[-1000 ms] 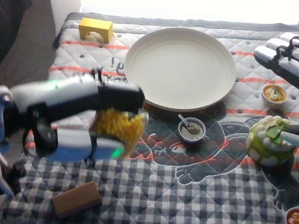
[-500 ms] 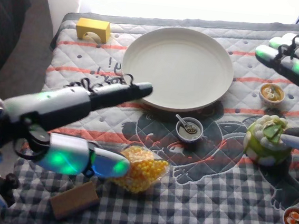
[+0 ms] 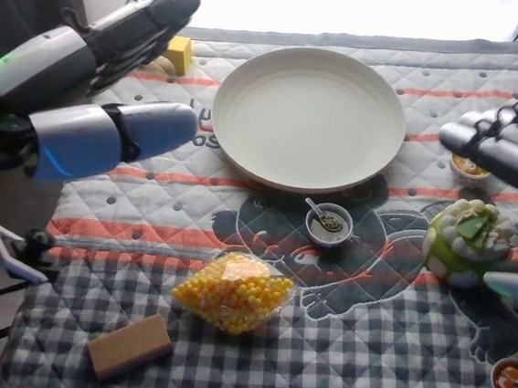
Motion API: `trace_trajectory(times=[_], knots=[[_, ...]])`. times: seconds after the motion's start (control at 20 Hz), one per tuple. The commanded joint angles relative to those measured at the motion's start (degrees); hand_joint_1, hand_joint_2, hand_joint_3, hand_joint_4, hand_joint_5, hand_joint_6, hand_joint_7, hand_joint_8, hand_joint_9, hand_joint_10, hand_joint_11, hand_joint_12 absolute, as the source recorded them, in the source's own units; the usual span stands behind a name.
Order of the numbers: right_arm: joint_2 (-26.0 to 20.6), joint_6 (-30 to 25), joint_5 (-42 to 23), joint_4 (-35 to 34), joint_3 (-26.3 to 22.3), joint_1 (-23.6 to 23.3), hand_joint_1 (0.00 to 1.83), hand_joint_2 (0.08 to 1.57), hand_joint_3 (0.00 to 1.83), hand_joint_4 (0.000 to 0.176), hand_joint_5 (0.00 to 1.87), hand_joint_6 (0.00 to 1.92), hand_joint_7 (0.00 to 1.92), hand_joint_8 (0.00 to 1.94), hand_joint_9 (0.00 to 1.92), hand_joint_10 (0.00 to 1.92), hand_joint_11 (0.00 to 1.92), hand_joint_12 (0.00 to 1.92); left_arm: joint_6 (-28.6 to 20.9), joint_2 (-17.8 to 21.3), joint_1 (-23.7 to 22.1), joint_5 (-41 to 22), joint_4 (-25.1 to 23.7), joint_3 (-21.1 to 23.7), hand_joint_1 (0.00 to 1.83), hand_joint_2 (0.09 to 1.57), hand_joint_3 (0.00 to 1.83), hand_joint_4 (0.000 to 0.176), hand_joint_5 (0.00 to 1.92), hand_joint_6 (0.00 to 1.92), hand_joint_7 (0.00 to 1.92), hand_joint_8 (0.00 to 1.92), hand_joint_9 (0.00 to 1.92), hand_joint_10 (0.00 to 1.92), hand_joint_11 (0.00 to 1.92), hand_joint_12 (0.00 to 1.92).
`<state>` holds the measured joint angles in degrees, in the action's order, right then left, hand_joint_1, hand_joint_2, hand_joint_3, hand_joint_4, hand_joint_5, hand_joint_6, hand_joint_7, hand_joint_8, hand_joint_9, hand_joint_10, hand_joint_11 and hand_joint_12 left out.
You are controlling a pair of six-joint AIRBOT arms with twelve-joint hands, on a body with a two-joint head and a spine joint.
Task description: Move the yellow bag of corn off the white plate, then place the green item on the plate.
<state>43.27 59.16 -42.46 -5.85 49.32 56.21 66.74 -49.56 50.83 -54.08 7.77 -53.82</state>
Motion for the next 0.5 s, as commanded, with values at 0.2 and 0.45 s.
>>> trace_trajectory(times=[0.2,0.45], knots=[[4.3,0.0,1.4,-0.3,3.8,-2.5,0.89,1.12,0.0,0.0,0.11,0.03,0.18,0.02,0.18,0.06,0.0,0.99,-1.0,-0.6,-0.7,-9.1,1.0,-0.9,0.51,1.33,0.01,0.018,0.05,0.02,0.0,0.0,0.0,0.0,0.0,0.18],[4.9,0.0,1.5,1.2,4.3,-5.4,1.06,1.37,0.02,0.0,0.48,1.73,0.61,1.61,0.7,1.87,0.76,1.91,-1.8,-0.6,-0.1,-9.5,1.3,-0.9,0.46,1.34,0.0,0.042,0.05,0.0,0.0,0.0,0.0,0.0,0.0,0.24]])
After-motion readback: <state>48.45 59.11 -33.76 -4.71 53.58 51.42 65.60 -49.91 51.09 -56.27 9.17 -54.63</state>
